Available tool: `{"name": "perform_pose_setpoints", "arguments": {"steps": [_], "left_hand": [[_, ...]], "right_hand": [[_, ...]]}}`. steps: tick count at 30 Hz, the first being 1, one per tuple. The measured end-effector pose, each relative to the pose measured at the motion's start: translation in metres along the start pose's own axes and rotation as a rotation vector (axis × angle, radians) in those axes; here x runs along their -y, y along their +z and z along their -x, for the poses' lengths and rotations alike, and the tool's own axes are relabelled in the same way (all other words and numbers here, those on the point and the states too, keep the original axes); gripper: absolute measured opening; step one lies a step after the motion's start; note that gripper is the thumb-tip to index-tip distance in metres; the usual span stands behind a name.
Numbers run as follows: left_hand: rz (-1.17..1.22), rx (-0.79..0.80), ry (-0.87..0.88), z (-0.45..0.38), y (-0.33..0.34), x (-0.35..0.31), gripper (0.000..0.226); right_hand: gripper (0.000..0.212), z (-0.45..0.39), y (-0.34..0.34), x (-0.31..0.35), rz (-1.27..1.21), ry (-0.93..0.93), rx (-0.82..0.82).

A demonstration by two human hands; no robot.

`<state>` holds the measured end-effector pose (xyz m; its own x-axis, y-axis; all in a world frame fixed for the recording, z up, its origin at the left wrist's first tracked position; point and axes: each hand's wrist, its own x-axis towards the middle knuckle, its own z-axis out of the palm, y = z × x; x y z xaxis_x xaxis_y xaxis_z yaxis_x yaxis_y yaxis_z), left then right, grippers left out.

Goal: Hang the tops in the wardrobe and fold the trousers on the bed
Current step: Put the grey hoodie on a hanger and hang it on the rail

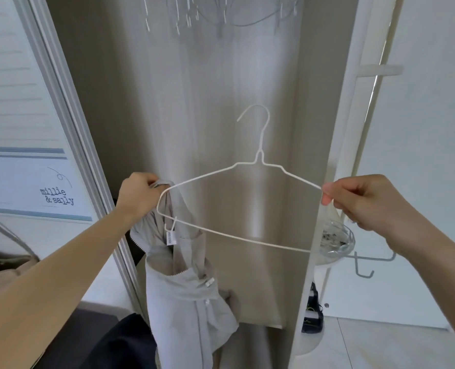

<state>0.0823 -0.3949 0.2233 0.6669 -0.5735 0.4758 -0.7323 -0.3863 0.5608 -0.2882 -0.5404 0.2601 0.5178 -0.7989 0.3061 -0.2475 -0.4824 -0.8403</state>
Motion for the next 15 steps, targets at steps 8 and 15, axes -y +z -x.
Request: {"name": "perform_pose_setpoints", "arguments": {"steps": [8,15], "left_hand": [[-0.265,0.037,0.318,0.007,-0.028,0.003,0.017],[-0.073,-0.055,0.299,0.017,-0.024,-0.020,0.023]], "right_hand": [[0.033,0.002,0.044,0.012,0.102,-0.117,0.018],[0.033,0.009,0.112,0.027,0.236,-0.155,0.074]]}}
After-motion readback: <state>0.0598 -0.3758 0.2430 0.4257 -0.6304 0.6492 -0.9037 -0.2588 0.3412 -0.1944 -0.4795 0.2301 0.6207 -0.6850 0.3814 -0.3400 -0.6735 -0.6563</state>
